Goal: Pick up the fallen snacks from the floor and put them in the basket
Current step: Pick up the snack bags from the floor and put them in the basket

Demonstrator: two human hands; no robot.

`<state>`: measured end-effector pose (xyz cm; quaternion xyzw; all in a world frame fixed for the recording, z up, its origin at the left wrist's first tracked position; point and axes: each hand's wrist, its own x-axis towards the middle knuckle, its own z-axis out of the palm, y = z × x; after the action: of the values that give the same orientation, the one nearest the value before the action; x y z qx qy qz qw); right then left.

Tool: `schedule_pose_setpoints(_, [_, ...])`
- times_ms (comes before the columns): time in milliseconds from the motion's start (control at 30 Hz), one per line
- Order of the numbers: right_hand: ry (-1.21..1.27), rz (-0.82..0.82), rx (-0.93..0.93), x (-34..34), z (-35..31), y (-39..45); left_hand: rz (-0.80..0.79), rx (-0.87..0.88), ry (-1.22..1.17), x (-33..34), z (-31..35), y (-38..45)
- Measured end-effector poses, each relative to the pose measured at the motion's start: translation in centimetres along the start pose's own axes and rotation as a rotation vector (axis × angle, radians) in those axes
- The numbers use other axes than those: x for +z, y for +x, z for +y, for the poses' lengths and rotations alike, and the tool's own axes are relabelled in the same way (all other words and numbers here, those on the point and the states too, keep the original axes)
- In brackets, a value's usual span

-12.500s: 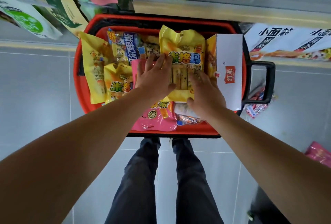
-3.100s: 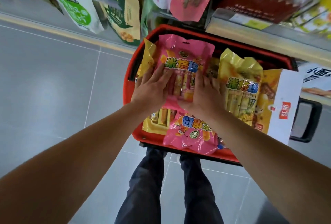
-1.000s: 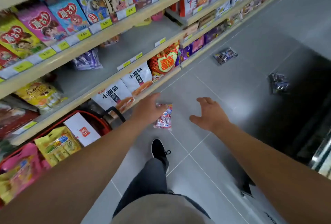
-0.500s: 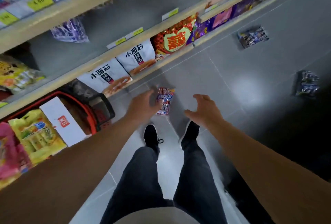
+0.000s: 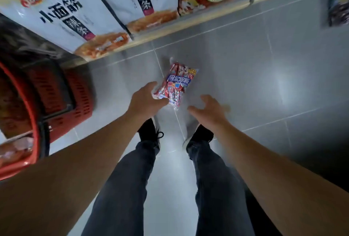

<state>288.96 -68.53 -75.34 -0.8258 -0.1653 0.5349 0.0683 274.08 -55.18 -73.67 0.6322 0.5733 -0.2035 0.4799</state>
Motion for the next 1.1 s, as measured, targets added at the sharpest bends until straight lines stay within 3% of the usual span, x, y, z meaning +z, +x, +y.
schedule_pose_setpoints(367, [0.107,0.013,0.087,10.9,4.9,20.5,-0.043,-0.058,-0.040,8.2,-8.1,19.7])
schedule_pose_setpoints(533, [0.366,0.054,0.170,13.3,5.3,27.3,-0.061,-0.085,-0.048,10.6,-9.5,26.6])
schedule_pose_setpoints(633, [0.518,-0.001,0.143,14.7,5.7,30.1,-0.136,-0.055,-0.097,12.1,-10.5,29.3])
schedule_pose_setpoints(867, [0.734,-0.066,0.160,14.6,5.7,29.6,-0.257,-0.186,-0.361,12.2,-10.8,28.8])
schedule_pose_setpoints(1100, [0.816,-0.054,0.151,9.7,3.7,19.3,-0.232,-0.206,-0.471,8.5,-7.4,18.5])
